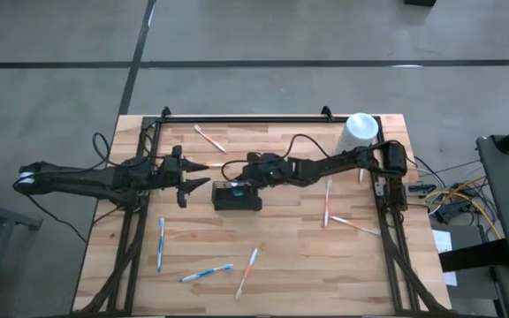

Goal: Pick & Place toothbrushing station
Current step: Put the blue mouthwash into the middle section of the wire organizer

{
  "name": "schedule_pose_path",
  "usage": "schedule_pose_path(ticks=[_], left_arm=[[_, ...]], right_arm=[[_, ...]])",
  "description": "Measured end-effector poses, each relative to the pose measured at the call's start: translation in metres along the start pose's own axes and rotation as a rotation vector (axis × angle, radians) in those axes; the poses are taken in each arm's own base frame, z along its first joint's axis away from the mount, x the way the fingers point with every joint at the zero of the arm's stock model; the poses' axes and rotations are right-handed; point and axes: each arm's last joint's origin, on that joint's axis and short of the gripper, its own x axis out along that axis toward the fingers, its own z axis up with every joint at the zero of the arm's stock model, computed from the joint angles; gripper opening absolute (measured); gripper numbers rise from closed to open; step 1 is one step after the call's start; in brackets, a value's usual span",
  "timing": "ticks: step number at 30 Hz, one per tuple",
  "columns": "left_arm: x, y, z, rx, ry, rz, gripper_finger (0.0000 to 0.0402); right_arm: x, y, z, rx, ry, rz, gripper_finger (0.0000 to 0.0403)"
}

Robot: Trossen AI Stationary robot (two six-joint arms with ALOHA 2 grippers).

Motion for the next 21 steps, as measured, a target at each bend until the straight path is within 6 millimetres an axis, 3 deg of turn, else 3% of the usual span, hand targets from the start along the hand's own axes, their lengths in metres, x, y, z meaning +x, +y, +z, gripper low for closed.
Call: schedule_pose_path(ticks=[8,21], left_arm=[[0.000,0.000,0.000,0.007,0.000,0.000,0.0186],[0.000,0.000,0.000,0.010,0.000,0.000,0.0187]], right_arm=[[-0.003,0.001,-0.018,0.051,-0.021,-0.007,0.0098],[-0.003,0.006,-0.018,0.051,-0.040,0.011,0.0098]])
